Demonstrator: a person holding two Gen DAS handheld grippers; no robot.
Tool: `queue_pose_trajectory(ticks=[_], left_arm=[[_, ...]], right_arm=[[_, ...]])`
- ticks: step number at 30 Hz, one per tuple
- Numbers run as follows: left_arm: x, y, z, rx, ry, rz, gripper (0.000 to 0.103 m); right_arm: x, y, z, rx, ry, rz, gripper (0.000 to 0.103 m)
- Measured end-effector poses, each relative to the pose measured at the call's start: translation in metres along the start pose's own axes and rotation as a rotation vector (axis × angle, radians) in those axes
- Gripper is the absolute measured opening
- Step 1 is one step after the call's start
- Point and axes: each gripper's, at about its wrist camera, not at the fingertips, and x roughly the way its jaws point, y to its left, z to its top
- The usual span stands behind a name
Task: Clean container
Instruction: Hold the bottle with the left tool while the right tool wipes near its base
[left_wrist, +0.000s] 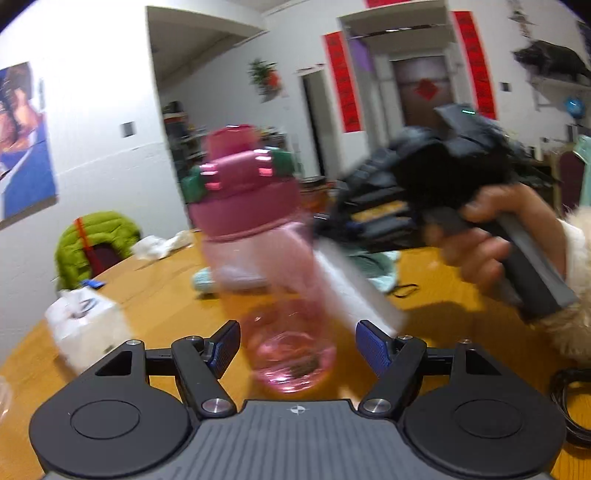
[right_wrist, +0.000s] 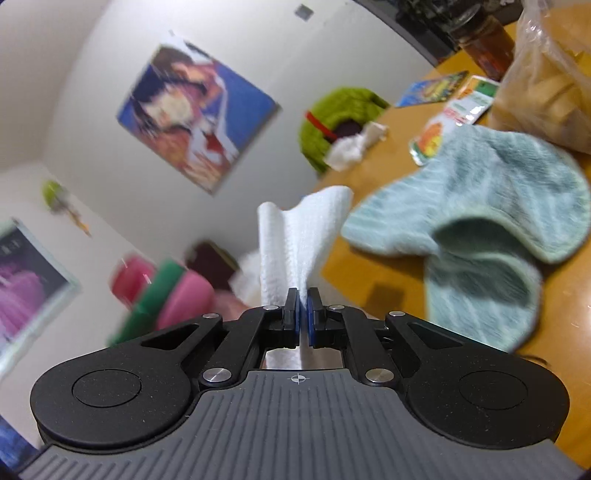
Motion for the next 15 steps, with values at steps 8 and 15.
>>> queue_pose_trajectory(ticks=[8, 15], left_arm=[[0.01, 0.001, -0.003, -0.007, -0.005, -0.011, 0.069], [0.016, -0.001, -0.006, -0.005, -0.011, -0.014, 0.07]], right_arm=[[0.009, -0.004, -0.011, -0.034, 0.178, 0.027, 0.009], [-0.002, 0.019, -0.03, -0.191, 0.26, -0.064, 0.009]])
